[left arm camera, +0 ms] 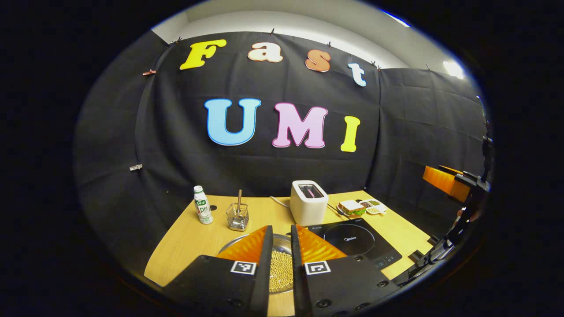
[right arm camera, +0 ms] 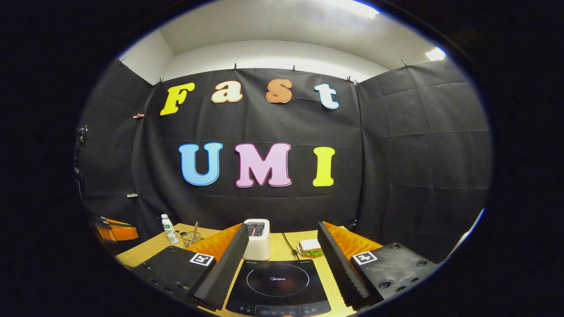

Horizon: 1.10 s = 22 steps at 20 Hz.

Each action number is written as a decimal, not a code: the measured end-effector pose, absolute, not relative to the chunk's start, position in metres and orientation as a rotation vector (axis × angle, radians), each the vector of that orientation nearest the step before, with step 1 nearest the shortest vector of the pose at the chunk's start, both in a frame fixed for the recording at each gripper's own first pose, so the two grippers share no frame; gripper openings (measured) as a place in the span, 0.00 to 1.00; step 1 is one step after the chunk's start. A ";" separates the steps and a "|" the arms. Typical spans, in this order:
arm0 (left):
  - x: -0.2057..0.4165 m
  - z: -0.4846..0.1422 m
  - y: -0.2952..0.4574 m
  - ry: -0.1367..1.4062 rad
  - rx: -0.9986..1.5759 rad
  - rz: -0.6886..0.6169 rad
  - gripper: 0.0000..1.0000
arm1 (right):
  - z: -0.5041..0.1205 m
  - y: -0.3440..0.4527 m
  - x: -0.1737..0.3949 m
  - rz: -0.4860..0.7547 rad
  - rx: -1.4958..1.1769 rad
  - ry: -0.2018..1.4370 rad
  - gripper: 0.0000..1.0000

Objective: First push the handle of the pot to place it horizontally, then grasp the pot with both hands and set it on the induction cooktop.

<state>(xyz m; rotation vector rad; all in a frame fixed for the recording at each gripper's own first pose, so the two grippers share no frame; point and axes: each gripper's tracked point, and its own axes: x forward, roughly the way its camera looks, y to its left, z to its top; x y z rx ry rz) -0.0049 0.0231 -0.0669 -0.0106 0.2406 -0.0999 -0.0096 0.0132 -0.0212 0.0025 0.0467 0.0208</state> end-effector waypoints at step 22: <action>-0.059 -0.285 0.081 0.812 -0.104 -0.186 0.05 | -0.079 0.022 -0.006 -0.002 -0.013 0.197 0.98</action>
